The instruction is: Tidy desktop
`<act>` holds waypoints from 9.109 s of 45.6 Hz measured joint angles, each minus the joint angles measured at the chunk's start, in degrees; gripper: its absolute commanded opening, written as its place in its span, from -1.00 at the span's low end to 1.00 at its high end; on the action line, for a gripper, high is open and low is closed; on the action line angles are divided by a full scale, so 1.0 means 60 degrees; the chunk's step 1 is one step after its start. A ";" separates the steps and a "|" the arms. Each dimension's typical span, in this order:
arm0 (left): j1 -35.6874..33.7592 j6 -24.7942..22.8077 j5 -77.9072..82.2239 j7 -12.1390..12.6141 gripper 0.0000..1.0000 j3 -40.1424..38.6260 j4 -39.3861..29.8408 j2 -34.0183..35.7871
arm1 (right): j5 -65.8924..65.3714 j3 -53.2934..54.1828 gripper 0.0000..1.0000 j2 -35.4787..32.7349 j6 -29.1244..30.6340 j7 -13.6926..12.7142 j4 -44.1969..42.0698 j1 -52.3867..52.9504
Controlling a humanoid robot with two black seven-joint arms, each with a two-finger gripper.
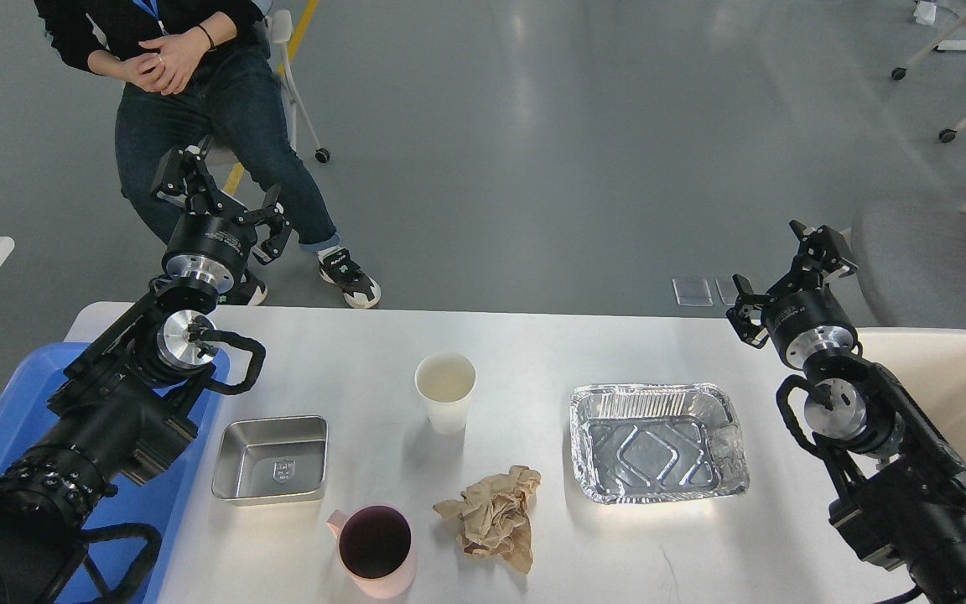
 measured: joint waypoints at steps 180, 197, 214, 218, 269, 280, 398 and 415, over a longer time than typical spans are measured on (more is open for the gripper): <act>-0.3402 -0.6915 0.7423 0.3565 0.94 0.9044 -0.9245 0.9591 | 0.0022 0.0050 1.00 -0.1168 0.0035 -0.0072 0.0096 0.0540; -0.2537 -0.6913 0.8056 0.3748 0.95 0.9070 -0.8870 0.7858 | 0.0022 0.0046 1.00 -0.1345 0.0035 -0.0072 0.0059 0.0659; -0.2014 -0.6914 0.9081 0.3805 0.94 0.9077 -0.8573 0.6601 | 0.0021 0.0063 1.00 -0.1647 0.0035 -0.0073 0.0088 0.0639; -0.1855 -0.6915 0.9131 0.4001 0.95 0.9099 -0.8507 0.6362 | 0.0021 0.0071 1.00 -0.1653 0.0048 -0.0073 0.0089 0.0629; -0.1274 -0.6820 0.9272 0.5225 0.70 0.9267 -0.7309 0.3820 | 0.0021 0.0103 1.00 -0.2006 0.0137 -0.0074 0.0098 0.0511; -0.1280 -0.6777 0.9363 0.5660 0.14 0.9267 -0.7309 0.3807 | 0.0021 0.0107 1.00 -0.2006 0.0137 -0.0074 0.0088 0.0507; -0.2840 -0.6858 0.8654 0.6144 -1.00 0.3527 -0.7153 0.5191 | 0.0020 0.0176 1.00 -0.2066 0.0152 -0.0074 0.0100 0.0408; -0.5106 -0.6062 0.6734 0.6169 -1.00 0.2159 -0.5242 0.5484 | 0.0021 0.0161 1.00 -0.2074 0.0152 -0.0073 0.0100 0.0408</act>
